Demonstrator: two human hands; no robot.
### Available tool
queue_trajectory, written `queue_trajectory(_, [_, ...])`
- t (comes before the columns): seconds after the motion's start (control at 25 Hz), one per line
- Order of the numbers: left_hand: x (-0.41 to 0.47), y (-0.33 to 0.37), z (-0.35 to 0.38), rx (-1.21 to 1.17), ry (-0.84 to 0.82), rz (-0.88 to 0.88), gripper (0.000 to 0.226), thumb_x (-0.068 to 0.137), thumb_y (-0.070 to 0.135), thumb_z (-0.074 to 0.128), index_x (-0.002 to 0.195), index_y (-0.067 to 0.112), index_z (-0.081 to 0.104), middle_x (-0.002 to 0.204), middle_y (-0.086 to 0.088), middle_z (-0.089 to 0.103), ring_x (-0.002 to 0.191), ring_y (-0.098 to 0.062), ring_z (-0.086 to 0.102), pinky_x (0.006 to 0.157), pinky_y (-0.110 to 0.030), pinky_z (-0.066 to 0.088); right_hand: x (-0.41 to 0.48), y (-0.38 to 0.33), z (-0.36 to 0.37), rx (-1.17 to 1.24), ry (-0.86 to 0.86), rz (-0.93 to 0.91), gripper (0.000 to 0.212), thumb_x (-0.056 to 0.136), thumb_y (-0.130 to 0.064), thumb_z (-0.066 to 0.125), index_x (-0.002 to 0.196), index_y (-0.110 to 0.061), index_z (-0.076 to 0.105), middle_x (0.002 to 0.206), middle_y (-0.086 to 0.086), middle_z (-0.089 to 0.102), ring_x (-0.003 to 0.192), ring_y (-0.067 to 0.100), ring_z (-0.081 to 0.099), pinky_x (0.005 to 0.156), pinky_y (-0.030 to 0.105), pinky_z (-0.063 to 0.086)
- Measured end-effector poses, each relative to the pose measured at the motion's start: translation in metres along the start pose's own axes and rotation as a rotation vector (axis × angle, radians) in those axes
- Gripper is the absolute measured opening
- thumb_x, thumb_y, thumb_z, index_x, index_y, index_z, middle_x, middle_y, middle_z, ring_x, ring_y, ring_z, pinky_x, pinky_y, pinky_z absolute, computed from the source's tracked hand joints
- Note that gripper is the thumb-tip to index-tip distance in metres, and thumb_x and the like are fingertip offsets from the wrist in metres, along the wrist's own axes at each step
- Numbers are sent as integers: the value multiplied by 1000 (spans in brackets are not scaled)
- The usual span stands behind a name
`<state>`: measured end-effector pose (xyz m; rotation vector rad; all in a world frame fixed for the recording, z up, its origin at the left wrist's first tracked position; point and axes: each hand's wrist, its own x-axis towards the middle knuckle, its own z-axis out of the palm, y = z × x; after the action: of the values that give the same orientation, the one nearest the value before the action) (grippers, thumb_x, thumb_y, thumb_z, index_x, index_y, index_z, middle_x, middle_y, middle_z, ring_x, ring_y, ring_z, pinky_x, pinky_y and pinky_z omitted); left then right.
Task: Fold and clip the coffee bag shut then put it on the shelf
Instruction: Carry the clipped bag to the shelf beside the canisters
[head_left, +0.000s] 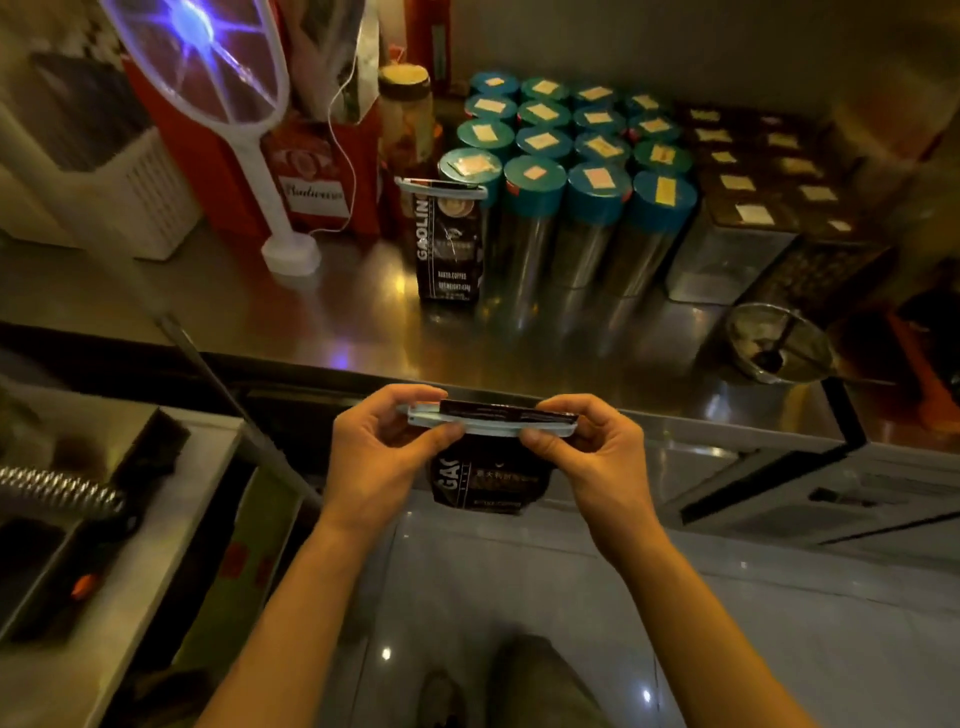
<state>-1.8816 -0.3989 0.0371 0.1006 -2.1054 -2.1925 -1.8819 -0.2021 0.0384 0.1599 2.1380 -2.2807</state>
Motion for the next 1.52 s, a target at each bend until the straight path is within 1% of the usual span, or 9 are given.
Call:
queue_trajectory(0.2, [88, -19, 6, -37, 28, -52, 55, 71, -1, 78, 121, 10, 60, 95, -5, 75, 90, -11, 73, 78, -21, 58, 95, 8, 11, 14, -26, -17, 24, 73, -2, 77, 94, -9, 68, 86, 5, 74, 81, 16, 73, 68, 25, 59])
queue_trajectory(0.32, [127, -38, 9, 22, 51, -170, 61, 69, 7, 81, 122, 24, 57, 111, 1, 70, 102, -9, 69, 81, -20, 56, 151, 12, 14, 30, -40, 18, 25, 71, 1, 78, 93, -6, 68, 83, 3, 73, 76, 13, 72, 71, 27, 61])
queue_trajectory(0.44, [149, -54, 9, 149, 11, -262, 49, 68, 15, 83, 108, 35, 62, 111, 11, 69, 109, -7, 64, 83, -21, 54, 186, 14, 22, 5, -57, 45, 23, 73, 3, 77, 92, -6, 67, 84, 4, 73, 75, 11, 72, 71, 26, 61])
queue_trajectory(0.68, [212, -71, 14, 289, 104, -217, 28, 81, 4, 74, 92, 29, 68, 93, 10, 74, 86, 6, 70, 69, -11, 54, 260, 31, 37, -51, -144, 111, 23, 75, -2, 76, 96, -3, 66, 93, 11, 74, 85, 18, 73, 75, 32, 61])
queue_trajectory(0.84, [246, -85, 6, 338, 185, -226, 29, 80, -2, 74, 84, 26, 69, 86, 4, 75, 83, -8, 72, 77, -27, 57, 295, 38, 52, -105, -182, 125, 26, 76, -6, 77, 100, -7, 65, 99, 11, 73, 93, 21, 72, 82, 35, 60])
queue_trajectory(0.96, [270, -107, -6, 313, 111, -269, 25, 79, -5, 72, 87, 19, 71, 88, -2, 76, 86, -18, 73, 82, -37, 58, 310, 55, 65, -100, -74, 153, 29, 77, -8, 77, 103, -9, 63, 101, 10, 73, 95, 22, 71, 81, 34, 60])
queue_trajectory(1.12, [282, -116, -14, 315, 62, -302, 23, 81, 5, 74, 104, 9, 69, 98, -1, 74, 93, -16, 71, 75, -22, 57, 314, 69, 72, -109, -23, 193, 39, 77, -13, 78, 112, -12, 60, 109, 4, 71, 100, 15, 70, 86, 33, 58])
queue_trajectory(1.28, [283, -128, -23, 314, -27, -382, 49, 75, 8, 81, 117, 21, 58, 113, 2, 65, 105, -13, 63, 84, -21, 51, 306, 90, 73, -252, -39, 269, 58, 73, -22, 82, 124, -20, 55, 117, -7, 65, 108, 8, 62, 94, 34, 53])
queue_trajectory(1.52, [283, -127, -25, 378, -55, -310, 43, 82, 9, 75, 98, 44, 56, 102, 20, 67, 95, 7, 64, 83, -15, 52, 293, 108, 72, -437, 8, 238, 50, 77, -12, 78, 113, -38, 54, 104, -20, 65, 97, -8, 63, 89, 24, 55])
